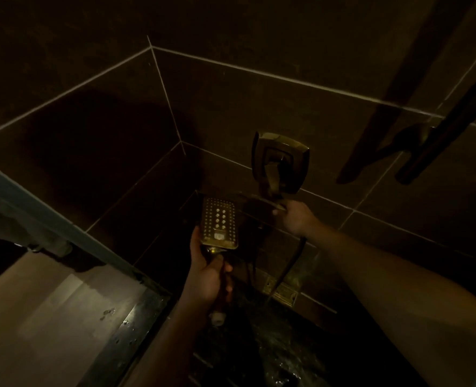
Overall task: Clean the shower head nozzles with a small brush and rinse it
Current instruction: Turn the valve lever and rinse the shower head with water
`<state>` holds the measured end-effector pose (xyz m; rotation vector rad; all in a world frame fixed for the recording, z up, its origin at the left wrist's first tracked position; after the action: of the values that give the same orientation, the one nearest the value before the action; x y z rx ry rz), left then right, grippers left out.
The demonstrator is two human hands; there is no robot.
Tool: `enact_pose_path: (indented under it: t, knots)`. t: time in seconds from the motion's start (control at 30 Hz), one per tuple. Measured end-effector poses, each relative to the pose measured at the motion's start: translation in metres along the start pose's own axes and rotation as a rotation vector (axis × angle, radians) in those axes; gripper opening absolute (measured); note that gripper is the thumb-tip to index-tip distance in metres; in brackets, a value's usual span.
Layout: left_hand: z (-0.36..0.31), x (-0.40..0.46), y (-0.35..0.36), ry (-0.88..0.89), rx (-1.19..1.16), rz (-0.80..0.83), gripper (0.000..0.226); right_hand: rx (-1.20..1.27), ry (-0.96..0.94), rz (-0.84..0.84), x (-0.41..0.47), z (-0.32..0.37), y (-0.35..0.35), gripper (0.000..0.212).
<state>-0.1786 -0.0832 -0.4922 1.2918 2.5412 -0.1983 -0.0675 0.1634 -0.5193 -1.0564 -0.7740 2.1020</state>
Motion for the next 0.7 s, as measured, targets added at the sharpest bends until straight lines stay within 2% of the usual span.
enact_pose_path:
  t: [0.2,0.33,0.7]
  knots:
    - [-0.008,-0.005,-0.024,0.049,-0.017,-0.031,0.078,0.14,0.022,-0.033,0.024,0.004,-0.003,0.019]
    - [-0.004,-0.005,-0.033,0.004,-0.03,-0.056,0.078,0.135,0.033,-0.026,0.039,0.004,0.001,0.026]
    - [0.001,0.002,-0.043,-0.052,-0.075,-0.036,0.077,0.128,0.081,-0.078,0.059,-0.002,0.009,0.025]
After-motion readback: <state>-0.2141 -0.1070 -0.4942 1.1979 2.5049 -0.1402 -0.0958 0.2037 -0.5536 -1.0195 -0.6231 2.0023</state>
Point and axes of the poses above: each hand's wrist, its own x-axis towards the middle knuckle, its own y-axis out of the palm, z = x × y, the point moved 8 cm from there along x, towards the middle knuckle, and after that the axes turned 5 degrees about y, right-handed, at the moved point
